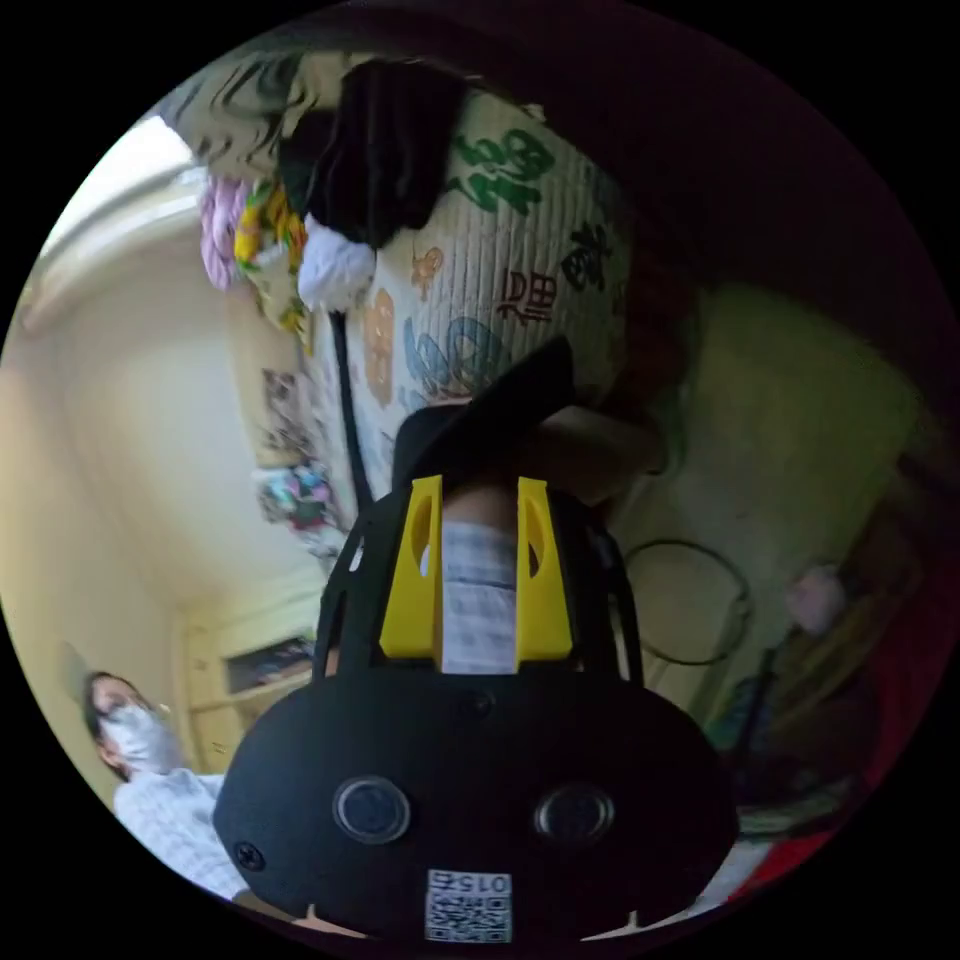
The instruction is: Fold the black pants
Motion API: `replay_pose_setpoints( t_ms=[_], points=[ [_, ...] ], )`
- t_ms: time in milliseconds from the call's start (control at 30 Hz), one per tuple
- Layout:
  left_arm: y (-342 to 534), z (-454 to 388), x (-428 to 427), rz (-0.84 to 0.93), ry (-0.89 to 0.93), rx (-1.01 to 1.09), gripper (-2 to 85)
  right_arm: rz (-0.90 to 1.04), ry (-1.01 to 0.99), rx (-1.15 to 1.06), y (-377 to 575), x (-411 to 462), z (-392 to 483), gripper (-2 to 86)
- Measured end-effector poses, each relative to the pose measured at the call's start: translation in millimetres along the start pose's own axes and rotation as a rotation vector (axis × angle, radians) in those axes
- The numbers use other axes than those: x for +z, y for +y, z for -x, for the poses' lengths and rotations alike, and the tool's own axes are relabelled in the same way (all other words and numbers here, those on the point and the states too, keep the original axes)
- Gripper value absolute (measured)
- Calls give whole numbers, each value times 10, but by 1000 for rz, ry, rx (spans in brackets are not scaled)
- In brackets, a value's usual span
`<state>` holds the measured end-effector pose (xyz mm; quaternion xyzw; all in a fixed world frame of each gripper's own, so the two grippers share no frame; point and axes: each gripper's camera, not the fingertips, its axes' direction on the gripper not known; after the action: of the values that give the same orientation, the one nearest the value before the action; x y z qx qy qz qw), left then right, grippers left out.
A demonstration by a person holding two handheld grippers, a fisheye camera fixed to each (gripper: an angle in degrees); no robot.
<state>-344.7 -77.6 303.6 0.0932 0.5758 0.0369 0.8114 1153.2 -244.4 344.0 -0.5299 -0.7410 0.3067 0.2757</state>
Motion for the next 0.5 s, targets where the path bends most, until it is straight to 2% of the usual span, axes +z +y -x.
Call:
replay_pose_setpoints(
  t_ms=[33,167,267,333,500],
  points=[
    [24,28,23,0,2,-3,-5,2,-71,45,-60,6,-71,116],
    [22,-5,106,8,-37,37,-4,-31,-145,89,-216,-36,-75,118],
    [-24,-9,164,12,-64,71,-4,4,-69,85,-330,-74,20,66],
    [-72,41,216,13,-63,78,-5,-4,-9,35,-374,-147,152,25],
    [-186,178,304,-25,-28,63,-4,-20,-41,-131,-496,-221,656,7]
  ],
)
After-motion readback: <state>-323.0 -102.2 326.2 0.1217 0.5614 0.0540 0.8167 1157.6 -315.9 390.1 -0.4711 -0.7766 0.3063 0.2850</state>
